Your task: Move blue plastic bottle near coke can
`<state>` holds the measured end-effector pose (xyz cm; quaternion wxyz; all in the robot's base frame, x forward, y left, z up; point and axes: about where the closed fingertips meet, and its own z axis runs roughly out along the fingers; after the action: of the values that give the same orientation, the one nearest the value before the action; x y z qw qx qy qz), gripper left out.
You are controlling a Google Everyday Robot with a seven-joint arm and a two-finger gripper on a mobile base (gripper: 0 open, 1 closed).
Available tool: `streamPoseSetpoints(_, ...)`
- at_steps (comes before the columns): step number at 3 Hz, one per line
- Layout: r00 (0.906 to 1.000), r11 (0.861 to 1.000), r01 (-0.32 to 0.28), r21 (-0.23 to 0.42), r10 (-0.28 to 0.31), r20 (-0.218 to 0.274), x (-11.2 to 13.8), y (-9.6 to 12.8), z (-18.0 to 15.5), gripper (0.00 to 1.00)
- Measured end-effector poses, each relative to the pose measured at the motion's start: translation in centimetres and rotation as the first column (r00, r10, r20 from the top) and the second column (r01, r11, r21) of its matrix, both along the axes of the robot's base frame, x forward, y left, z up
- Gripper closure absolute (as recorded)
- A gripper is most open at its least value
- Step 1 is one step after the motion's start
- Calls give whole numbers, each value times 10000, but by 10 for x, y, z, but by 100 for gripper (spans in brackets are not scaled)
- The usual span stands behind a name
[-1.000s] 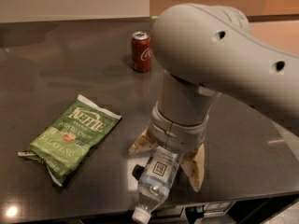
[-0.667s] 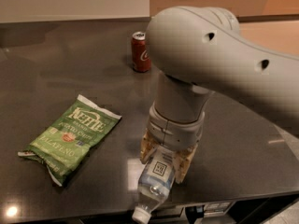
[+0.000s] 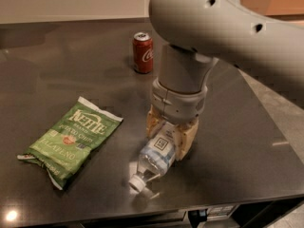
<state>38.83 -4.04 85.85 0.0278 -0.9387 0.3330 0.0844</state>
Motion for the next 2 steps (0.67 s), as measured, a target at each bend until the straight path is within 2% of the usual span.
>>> streamPoseSetpoints(1, 9903, 9901, 1380, 257, -1384, 117, 47, 2, 20, 100)
streamPoseSetpoints(2, 9565, 9541, 2897, 764, -2914, 111, 100, 6, 36, 100)
